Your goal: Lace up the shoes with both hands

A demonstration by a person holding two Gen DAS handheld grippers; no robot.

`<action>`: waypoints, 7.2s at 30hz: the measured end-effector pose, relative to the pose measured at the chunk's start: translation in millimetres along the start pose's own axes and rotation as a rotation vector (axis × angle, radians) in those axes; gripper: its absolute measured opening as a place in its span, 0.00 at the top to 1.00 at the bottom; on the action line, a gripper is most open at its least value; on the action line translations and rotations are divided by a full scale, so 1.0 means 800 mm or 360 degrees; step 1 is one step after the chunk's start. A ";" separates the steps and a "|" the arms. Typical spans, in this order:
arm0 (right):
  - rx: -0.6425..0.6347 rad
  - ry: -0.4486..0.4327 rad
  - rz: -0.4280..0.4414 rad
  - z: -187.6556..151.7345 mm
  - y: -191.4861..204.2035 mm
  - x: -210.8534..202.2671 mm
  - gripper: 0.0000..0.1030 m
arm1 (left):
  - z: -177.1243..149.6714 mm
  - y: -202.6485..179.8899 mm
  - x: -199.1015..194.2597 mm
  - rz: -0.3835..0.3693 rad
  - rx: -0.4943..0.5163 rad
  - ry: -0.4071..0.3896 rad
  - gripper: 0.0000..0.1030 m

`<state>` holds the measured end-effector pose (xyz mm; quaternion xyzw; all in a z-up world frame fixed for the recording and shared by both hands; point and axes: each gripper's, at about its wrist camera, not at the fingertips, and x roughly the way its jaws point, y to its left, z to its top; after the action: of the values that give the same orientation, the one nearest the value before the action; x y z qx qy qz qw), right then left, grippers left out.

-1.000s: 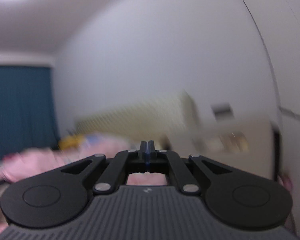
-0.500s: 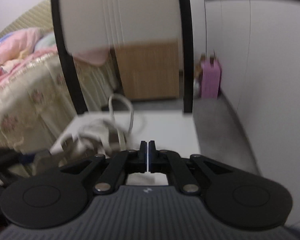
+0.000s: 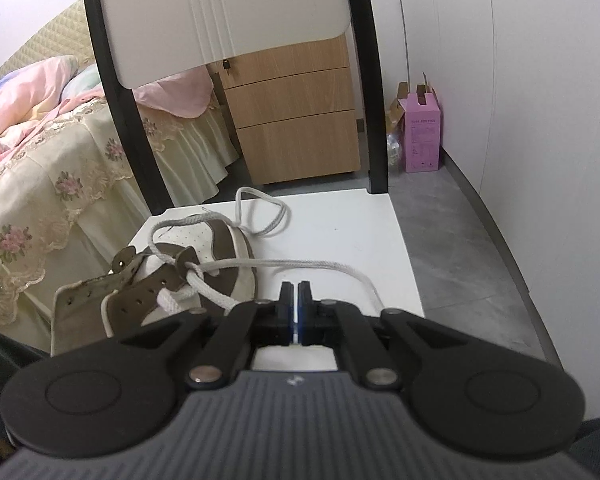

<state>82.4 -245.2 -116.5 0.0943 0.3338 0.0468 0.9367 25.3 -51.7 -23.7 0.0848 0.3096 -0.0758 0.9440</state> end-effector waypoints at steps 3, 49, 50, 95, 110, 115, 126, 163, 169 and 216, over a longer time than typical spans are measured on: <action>0.0025 0.0004 -0.0005 0.002 -0.002 0.000 0.97 | 0.021 -0.006 -0.041 -0.0014 -0.0022 -0.0043 0.52; 0.0391 0.0040 0.0257 0.015 -0.042 0.008 0.79 | 0.054 0.010 0.061 -0.0213 -0.0179 0.0003 0.50; 0.0393 0.0032 0.0317 0.016 -0.039 0.009 0.71 | 0.052 0.016 0.080 -0.0245 -0.0228 0.0050 0.50; 0.0362 0.0148 0.0456 0.027 -0.008 0.066 0.57 | 0.002 0.062 0.216 -0.0585 -0.0715 0.0311 0.97; 0.0351 0.0155 0.0403 0.021 -0.013 0.065 0.57 | 0.005 0.060 0.201 -0.0589 -0.0701 0.0235 0.97; 0.0427 0.0126 0.0430 0.022 -0.022 0.060 0.57 | -0.001 0.066 0.205 -0.0587 -0.0695 0.0278 0.96; 0.0671 0.0053 0.0373 0.035 -0.073 0.050 0.57 | 0.012 0.124 0.225 -0.0691 -0.0962 0.0283 0.51; 0.0803 0.0036 0.0134 0.029 -0.141 0.046 0.57 | 0.017 0.129 0.418 -0.0586 -0.1306 0.0610 0.97; 0.0559 0.0154 0.0022 0.013 -0.131 0.033 0.57 | 0.028 0.133 0.388 -0.0561 -0.1282 0.0414 0.98; -0.0018 -0.1446 0.0022 0.288 0.008 -0.293 0.97 | 0.342 0.140 -0.080 -0.0527 -0.0364 -0.1104 0.98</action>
<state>47.3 -307.4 204.3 0.1023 -0.1119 0.0089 0.9884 152.3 6.9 244.4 -0.1025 -0.0115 -0.2161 0.9709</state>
